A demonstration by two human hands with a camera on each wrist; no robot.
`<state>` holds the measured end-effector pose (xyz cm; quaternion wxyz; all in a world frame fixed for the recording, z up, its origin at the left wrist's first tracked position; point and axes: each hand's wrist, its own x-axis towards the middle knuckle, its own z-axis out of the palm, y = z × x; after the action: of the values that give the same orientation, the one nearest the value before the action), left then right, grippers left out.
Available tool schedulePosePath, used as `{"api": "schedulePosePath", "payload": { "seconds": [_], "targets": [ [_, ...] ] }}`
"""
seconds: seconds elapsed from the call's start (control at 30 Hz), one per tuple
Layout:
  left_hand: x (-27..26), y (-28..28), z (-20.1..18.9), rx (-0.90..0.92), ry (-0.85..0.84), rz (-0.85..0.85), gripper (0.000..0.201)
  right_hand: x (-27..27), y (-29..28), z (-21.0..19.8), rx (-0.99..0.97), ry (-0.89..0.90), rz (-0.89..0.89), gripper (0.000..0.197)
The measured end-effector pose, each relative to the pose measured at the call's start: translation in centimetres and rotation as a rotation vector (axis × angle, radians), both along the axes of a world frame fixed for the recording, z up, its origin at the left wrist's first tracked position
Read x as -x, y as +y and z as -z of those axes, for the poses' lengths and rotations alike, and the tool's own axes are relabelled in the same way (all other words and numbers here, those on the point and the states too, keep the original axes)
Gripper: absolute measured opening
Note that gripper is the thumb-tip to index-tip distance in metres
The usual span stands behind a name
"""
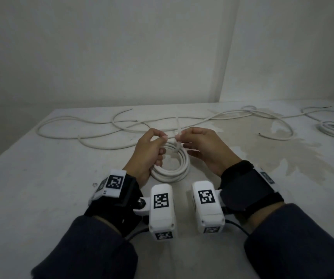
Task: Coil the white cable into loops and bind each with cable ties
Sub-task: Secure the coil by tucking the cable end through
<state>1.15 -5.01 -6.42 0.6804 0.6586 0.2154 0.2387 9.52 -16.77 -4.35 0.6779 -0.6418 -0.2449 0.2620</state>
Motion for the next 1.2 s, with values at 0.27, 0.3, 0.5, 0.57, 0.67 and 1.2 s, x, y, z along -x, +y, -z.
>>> {"api": "schedulePosePath", "payload": {
  "seconds": [0.27,0.3,0.5,0.57,0.67,1.2],
  "targets": [
    [0.0,0.2,0.1,0.04,-0.011,0.001,0.023,-0.4,0.0,0.5,0.027,-0.208,-0.016,0.015],
    [0.0,0.2,0.0,0.041,-0.014,0.005,0.023,-0.4,0.0,0.6,0.026,-0.216,-0.024,0.014],
    [0.0,0.1,0.0,-0.009,-0.016,0.035,0.021,-0.4,-0.1,0.6,-0.001,-0.191,-0.013,0.012],
    [0.1,0.0,-0.1,0.017,-0.022,0.045,0.022,-0.2,-0.2,0.5,-0.005,-0.183,-0.009,0.013],
    [0.2,0.1,-0.1,0.031,-0.018,0.051,0.023,0.1,0.0,0.2,-0.007,-0.177,0.008,0.017],
    [0.5,-0.4,-0.4,-0.08,0.004,0.165,0.021,0.7,-0.4,0.1,-0.037,-0.212,-0.05,0.022]
  ]
}}
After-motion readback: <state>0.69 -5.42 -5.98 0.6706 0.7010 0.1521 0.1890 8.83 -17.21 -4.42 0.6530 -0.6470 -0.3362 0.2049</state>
